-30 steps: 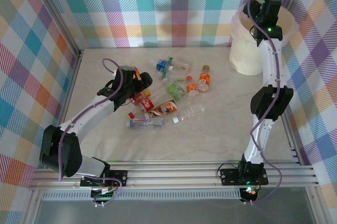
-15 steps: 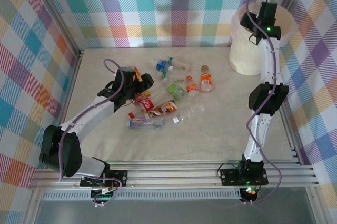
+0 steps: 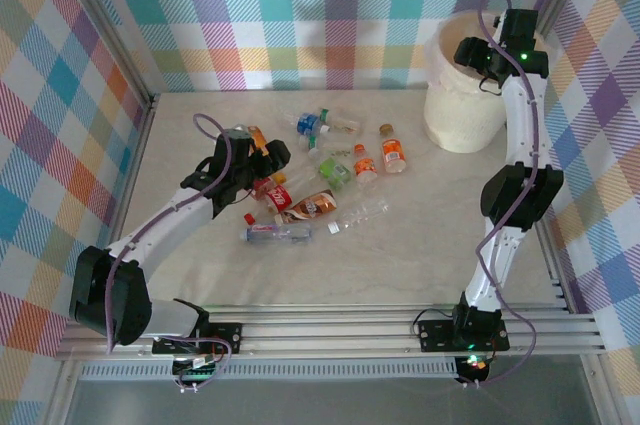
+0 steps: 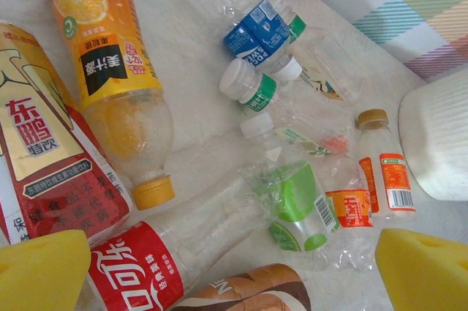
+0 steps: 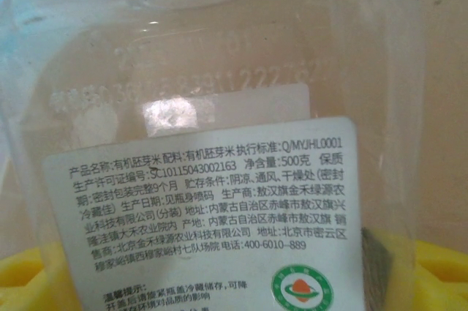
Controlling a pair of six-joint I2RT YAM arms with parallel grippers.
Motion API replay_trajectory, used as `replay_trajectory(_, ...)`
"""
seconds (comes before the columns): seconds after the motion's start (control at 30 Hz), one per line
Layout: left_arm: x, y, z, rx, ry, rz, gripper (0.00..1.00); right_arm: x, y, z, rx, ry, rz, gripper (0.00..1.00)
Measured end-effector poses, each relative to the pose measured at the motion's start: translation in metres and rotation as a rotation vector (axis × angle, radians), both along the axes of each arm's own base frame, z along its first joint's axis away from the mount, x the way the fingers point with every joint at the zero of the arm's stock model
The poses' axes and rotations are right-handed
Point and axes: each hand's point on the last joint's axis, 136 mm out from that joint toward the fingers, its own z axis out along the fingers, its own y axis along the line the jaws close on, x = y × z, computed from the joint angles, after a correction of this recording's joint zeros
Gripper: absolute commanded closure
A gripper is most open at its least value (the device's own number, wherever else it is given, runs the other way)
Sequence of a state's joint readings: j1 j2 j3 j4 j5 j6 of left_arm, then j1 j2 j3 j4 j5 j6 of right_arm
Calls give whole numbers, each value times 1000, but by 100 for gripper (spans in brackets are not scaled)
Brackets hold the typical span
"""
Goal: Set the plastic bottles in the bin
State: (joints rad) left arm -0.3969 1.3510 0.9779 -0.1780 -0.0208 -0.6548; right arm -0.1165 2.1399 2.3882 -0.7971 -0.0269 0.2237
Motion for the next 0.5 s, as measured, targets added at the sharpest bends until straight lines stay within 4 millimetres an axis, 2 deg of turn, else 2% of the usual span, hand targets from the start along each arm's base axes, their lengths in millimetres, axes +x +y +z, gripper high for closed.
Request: replay_trajectory(0.5, -1, -3, 1, 3, -4, -28, 0, -3, 46, 2, 182, -7, 209, 10)
